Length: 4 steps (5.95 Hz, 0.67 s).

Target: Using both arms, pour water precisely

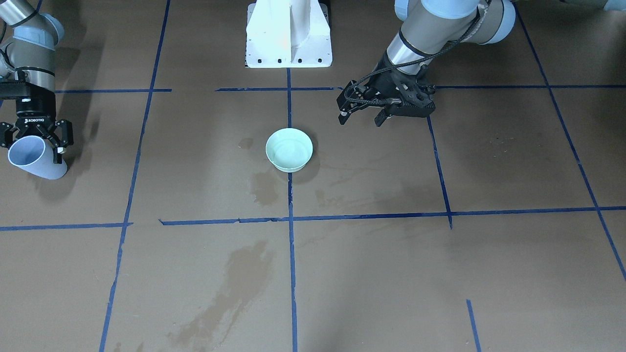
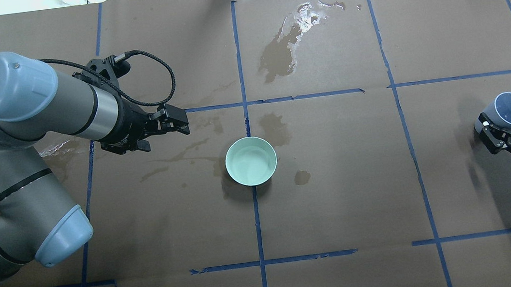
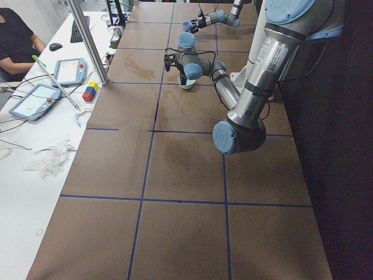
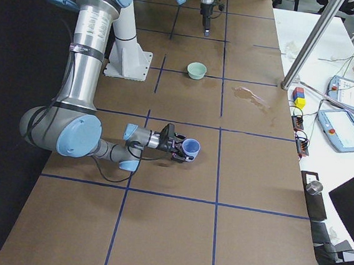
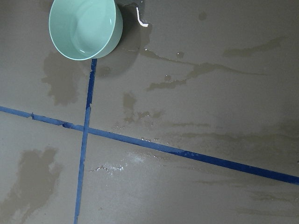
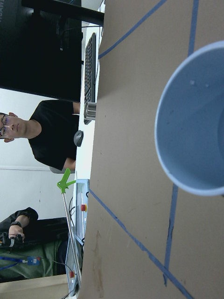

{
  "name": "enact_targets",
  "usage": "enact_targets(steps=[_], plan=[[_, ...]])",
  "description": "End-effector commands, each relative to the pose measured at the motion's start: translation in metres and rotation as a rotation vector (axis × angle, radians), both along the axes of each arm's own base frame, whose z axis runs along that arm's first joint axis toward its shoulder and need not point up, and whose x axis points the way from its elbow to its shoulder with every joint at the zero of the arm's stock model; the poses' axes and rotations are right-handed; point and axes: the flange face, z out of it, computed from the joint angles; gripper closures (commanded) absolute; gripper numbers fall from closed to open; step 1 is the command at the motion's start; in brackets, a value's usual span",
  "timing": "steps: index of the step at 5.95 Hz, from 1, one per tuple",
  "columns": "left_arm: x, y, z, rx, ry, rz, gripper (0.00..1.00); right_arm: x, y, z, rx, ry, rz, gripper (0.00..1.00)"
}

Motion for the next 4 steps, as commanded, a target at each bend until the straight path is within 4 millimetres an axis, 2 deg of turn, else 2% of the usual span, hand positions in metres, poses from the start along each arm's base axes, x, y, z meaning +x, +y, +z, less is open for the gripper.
enact_targets(steps=[1, 2, 3, 4], plan=[[-0.002, 0.001, -0.002, -0.003, 0.004, -0.008, 0.0, -0.008, -0.016, -0.028, 0.028, -0.033, 0.021, 0.72], [-0.002, 0.001, -0.002, -0.006, 0.005, -0.009, 0.0, -0.033, -0.032, -0.065, 0.084, -0.005, 0.008, 0.72], [-0.002, 0.001, -0.001, -0.007, 0.004, -0.008, 0.0, -0.065, -0.043, -0.095, 0.123, 0.046, -0.009, 0.79], [-0.002, 0.001, -0.001, -0.007, 0.004, -0.009, 0.0, -0.098, -0.055, -0.152, 0.162, 0.103, -0.023, 0.8]])
